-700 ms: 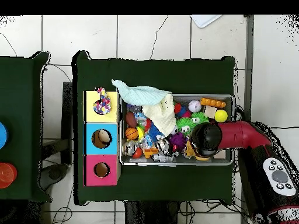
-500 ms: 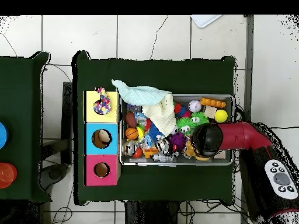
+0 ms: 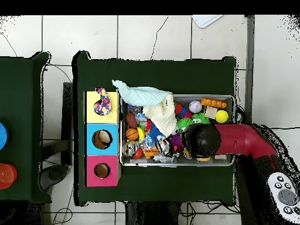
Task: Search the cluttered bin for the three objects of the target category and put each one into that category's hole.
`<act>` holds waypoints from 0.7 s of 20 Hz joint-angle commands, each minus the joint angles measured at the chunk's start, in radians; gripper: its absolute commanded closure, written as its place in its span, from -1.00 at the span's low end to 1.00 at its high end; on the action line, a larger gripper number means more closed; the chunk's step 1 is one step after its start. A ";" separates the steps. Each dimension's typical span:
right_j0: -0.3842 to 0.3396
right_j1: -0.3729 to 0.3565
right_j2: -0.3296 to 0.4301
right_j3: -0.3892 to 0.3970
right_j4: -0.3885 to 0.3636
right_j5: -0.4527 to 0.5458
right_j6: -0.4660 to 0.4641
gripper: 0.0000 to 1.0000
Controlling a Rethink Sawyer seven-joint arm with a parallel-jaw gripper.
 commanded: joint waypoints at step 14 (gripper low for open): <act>0.497 0.022 -0.125 -0.113 0.359 0.080 0.522 1.00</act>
